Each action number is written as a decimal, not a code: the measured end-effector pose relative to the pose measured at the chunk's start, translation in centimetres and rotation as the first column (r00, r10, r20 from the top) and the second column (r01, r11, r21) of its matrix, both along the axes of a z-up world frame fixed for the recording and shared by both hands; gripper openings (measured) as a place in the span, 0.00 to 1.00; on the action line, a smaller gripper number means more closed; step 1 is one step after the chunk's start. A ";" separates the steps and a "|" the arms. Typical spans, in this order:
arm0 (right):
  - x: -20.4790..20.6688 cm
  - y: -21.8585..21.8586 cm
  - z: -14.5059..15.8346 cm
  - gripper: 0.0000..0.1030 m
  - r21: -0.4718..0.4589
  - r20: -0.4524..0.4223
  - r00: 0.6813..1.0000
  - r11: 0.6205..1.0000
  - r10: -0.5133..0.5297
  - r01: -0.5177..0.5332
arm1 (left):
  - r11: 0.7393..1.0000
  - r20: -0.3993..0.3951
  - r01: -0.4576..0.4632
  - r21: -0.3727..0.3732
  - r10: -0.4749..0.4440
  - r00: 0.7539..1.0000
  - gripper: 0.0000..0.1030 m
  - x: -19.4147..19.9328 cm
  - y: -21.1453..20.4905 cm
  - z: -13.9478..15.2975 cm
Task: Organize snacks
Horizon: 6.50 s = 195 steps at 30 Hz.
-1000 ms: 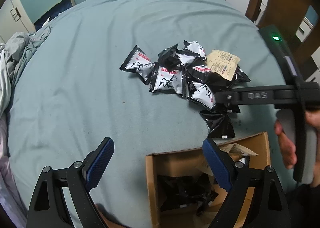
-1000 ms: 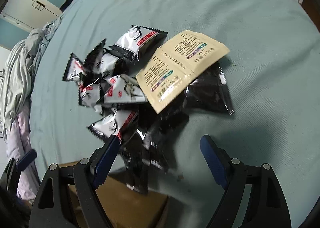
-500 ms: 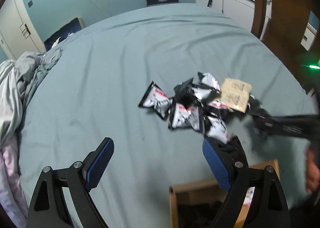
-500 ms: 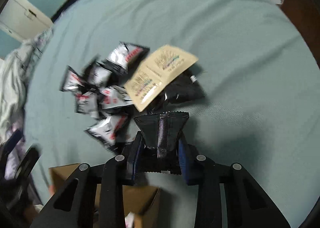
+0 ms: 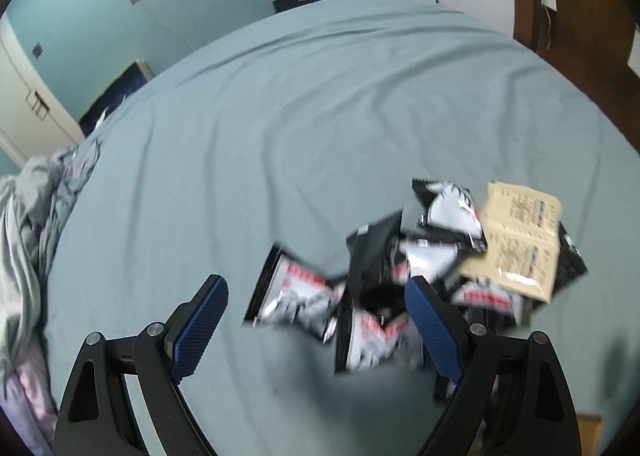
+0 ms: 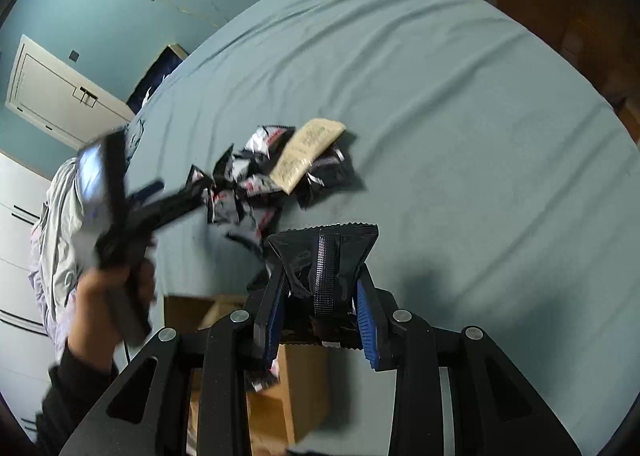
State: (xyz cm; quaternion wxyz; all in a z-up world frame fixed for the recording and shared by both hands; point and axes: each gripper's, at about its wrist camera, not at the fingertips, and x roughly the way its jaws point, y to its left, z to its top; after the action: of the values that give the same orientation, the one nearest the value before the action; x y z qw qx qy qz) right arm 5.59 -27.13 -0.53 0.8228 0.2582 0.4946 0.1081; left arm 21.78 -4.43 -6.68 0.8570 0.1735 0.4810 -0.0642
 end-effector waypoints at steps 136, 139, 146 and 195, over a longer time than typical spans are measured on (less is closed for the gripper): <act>4.4 1.6 -0.1 0.72 -0.278 -0.003 1.000 0.960 -0.008 0.006 | 0.988 0.039 -0.050 -0.149 0.056 0.998 0.88 -15.3 6.3 8.2; 5.9 1.5 -0.4 0.73 -0.264 -0.023 1.000 0.965 -0.007 0.001 | 0.988 0.037 -0.047 -0.149 0.053 0.998 0.89 -15.0 6.2 8.1; 7.9 4.4 -0.9 0.73 -0.273 -0.039 0.993 0.955 0.114 -0.120 | 0.989 0.010 -0.069 -0.129 0.071 0.997 0.89 -13.4 6.4 7.2; -4.2 2.3 0.5 0.24 -0.062 -0.024 1.000 0.998 -0.015 0.014 | 0.979 -0.239 0.027 -0.201 -0.076 0.968 0.35 -2.4 2.9 -2.3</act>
State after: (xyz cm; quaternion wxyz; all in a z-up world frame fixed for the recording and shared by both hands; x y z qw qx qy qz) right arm 1.35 -24.87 0.00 0.8250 0.2376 0.5059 0.0837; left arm 19.36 -1.48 -9.00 0.8018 0.0915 0.5700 -0.1546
